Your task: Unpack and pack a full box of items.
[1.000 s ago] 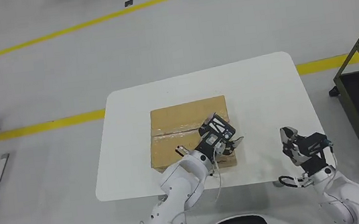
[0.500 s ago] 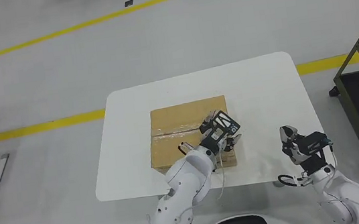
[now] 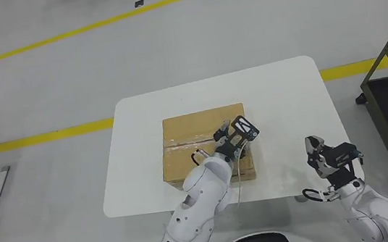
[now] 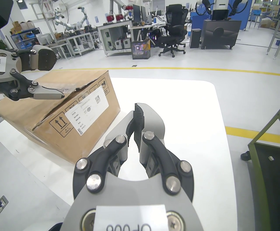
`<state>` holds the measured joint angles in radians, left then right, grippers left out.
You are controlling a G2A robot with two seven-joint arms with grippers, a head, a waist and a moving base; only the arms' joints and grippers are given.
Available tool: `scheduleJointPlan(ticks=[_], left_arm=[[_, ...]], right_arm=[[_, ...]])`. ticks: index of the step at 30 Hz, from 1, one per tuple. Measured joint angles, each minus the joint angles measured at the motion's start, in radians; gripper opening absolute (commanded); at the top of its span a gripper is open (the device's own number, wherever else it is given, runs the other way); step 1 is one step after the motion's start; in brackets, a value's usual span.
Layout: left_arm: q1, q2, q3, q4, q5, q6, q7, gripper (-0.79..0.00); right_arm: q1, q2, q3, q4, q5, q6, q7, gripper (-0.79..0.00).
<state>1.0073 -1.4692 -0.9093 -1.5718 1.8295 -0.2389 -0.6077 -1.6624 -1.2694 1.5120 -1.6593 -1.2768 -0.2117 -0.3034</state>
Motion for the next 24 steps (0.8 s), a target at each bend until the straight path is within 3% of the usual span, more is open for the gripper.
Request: scheduleJointPlan(ticks=[1, 6, 9, 14, 16, 18, 24], left_arm=[[-0.001, 0.0, 0.001, 0.001, 0.004, -0.003, -0.002, -0.305], [-0.002, -0.002, 0.002, 0.004, 0.013, -0.029, -0.018, -0.271], [0.002, -0.003, 0.004, -0.004, 0.011, -0.046, -0.027, -0.357], [0.004, -0.004, 0.002, 0.0, 0.008, -0.058, -0.036, -0.292], [0.003, -0.005, 0.002, 0.003, 0.008, -0.063, -0.039, -0.339], [0.003, -0.006, 0.0, 0.006, 0.007, -0.067, -0.042, -0.286], [0.002, -0.008, 0.001, 0.005, 0.01, -0.076, -0.045, -0.249]], right_arm=[[0.0, 0.0, -0.001, 0.0, 0.0, 0.001, 0.0, -0.785], [0.003, 0.0, -0.003, 0.001, 0.001, 0.0, 0.001, -0.785], [0.004, 0.0, -0.004, 0.001, 0.002, 0.002, 0.001, -0.785], [0.008, 0.0, -0.005, 0.002, 0.005, 0.002, 0.002, -0.785], [0.009, 0.0, -0.005, 0.003, 0.006, 0.002, 0.003, -0.785], [0.009, 0.0, -0.006, 0.004, 0.009, 0.003, 0.002, -0.785], [0.009, 0.0, -0.006, 0.007, 0.011, 0.005, 0.0, -0.785]])
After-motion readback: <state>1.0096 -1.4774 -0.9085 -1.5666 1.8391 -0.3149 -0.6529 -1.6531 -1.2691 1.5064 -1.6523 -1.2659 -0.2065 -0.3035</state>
